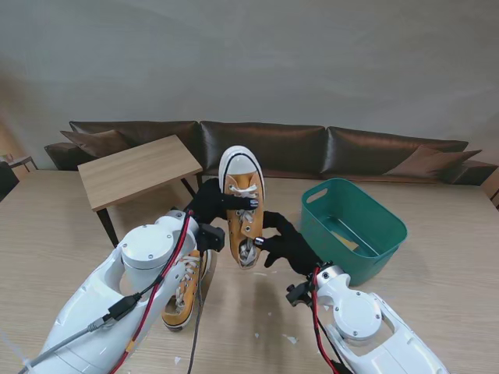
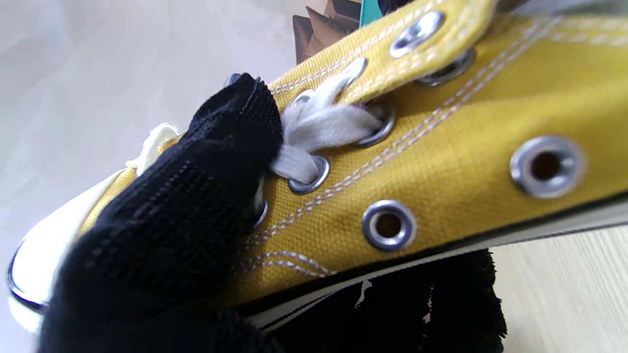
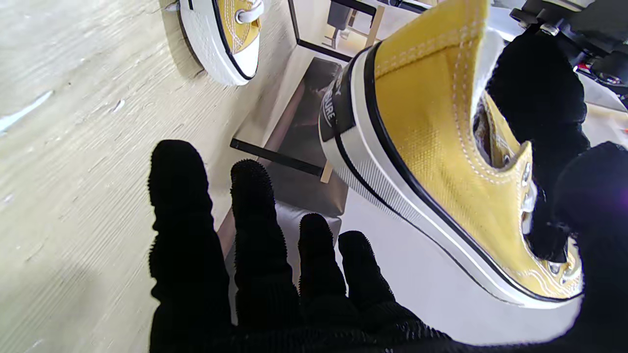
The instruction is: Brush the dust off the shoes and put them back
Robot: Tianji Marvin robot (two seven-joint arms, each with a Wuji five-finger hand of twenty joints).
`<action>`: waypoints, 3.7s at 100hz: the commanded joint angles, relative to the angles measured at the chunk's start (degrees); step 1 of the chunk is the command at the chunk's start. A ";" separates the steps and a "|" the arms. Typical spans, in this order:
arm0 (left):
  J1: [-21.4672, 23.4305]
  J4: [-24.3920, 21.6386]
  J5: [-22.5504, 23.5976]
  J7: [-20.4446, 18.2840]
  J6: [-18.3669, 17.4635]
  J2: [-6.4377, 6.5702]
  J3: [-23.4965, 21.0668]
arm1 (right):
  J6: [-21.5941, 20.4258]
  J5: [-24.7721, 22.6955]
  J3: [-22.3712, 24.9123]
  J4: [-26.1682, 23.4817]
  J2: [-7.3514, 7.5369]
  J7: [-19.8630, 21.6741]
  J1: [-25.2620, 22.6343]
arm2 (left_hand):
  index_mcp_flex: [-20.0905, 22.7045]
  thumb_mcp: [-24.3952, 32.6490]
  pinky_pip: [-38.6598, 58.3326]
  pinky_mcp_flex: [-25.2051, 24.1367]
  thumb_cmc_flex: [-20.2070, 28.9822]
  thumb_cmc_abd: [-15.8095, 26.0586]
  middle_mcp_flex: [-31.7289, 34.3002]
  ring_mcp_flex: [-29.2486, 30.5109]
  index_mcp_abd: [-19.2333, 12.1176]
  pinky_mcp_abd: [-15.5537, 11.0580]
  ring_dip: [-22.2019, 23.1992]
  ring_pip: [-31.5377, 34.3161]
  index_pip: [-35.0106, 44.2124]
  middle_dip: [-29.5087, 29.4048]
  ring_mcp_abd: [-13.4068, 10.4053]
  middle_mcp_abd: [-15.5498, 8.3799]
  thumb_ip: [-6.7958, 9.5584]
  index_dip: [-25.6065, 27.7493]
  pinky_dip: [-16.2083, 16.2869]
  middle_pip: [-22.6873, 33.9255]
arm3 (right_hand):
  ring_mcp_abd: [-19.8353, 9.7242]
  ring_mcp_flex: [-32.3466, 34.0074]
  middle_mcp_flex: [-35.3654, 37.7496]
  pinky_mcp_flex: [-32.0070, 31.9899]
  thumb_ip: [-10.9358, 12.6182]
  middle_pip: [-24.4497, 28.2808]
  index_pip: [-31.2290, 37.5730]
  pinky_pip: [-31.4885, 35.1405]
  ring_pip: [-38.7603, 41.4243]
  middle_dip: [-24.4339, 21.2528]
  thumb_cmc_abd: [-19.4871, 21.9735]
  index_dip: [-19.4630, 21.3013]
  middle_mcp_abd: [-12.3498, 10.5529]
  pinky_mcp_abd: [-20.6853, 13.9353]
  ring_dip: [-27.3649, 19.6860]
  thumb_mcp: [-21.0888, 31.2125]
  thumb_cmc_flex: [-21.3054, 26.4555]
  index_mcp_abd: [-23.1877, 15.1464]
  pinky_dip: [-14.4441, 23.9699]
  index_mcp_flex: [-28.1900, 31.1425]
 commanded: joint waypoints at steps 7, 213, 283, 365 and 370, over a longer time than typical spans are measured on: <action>0.09 -1.26 -2.71 -0.36 0.27 -1.02 -0.22 | -0.42 -0.81 -1.53 0.65 -0.44 0.90 0.60 | 5.42 4.61 5.03 1.69 9.82 7.63 4.09 6.20 -6.48 -1.20 3.19 6.72 14.83 1.87 -0.55 -1.57 3.55 6.59 1.92 3.52 | -0.99 -1.10 -1.72 -24.75 0.32 0.94 0.87 -1.32 0.82 -0.97 -2.26 0.08 0.37 -1.17 -0.32 1.19 -3.13 -0.85 1.17 -1.00; 7.11 -3.29 7.59 3.61 -10.08 0.42 -7.73 | 9.66 3.52 -1.93 -8.00 -3.47 -10.34 -6.64 | -10.92 -5.96 -71.12 -27.09 -6.88 23.82 -47.56 -42.97 -7.50 -14.12 -27.07 -47.32 -44.20 -48.75 -6.01 2.16 8.40 -8.07 -17.32 -13.16 | -7.85 37.91 63.92 17.76 -12.57 10.55 33.14 33.56 51.75 19.06 -11.49 13.26 1.89 2.90 17.03 34.82 22.68 -4.31 -4.75 50.07; 18.20 -6.85 29.78 -2.74 -17.83 4.92 -10.26 | 29.15 -10.89 -7.99 -5.43 -5.93 -18.54 -3.78 | -6.58 -9.02 -71.29 -26.70 -5.41 27.76 -42.02 -40.11 -5.72 -14.72 -26.74 -46.18 -42.11 -47.61 -6.40 1.78 8.76 -6.69 -16.82 -11.53 | -7.41 37.90 63.95 17.22 -12.79 11.06 32.95 33.27 51.22 18.67 -11.34 13.28 1.48 2.63 16.45 35.22 21.25 -5.13 -4.93 50.20; 23.36 -8.18 31.27 -2.63 -18.58 5.22 -13.88 | 51.14 -17.54 -15.66 0.43 -13.73 -29.39 0.54 | -5.22 -11.43 -71.07 -26.12 -5.12 29.86 -40.12 -38.21 -4.60 -14.14 -25.59 -45.58 -41.88 -46.35 -5.38 3.59 9.05 -5.60 -16.38 -11.06 | -6.86 37.89 61.53 15.39 -11.86 11.27 32.50 34.67 48.90 16.73 -11.27 6.59 1.21 1.67 14.64 36.64 19.20 -7.41 -7.51 49.19; 23.60 -8.26 31.36 -2.71 -18.63 5.26 -14.06 | 52.20 -17.40 -15.72 0.85 -14.19 -29.64 0.69 | -5.10 -11.59 -71.01 -26.00 -5.10 29.97 -40.03 -38.11 -4.55 -14.06 -25.51 -45.55 -41.85 -46.30 -5.27 3.59 9.05 -5.55 -16.33 -11.03 | -6.64 37.89 60.71 14.87 -11.71 11.90 32.69 34.89 48.70 16.71 -11.14 5.87 1.10 1.64 14.38 36.55 18.85 -6.90 -7.64 48.32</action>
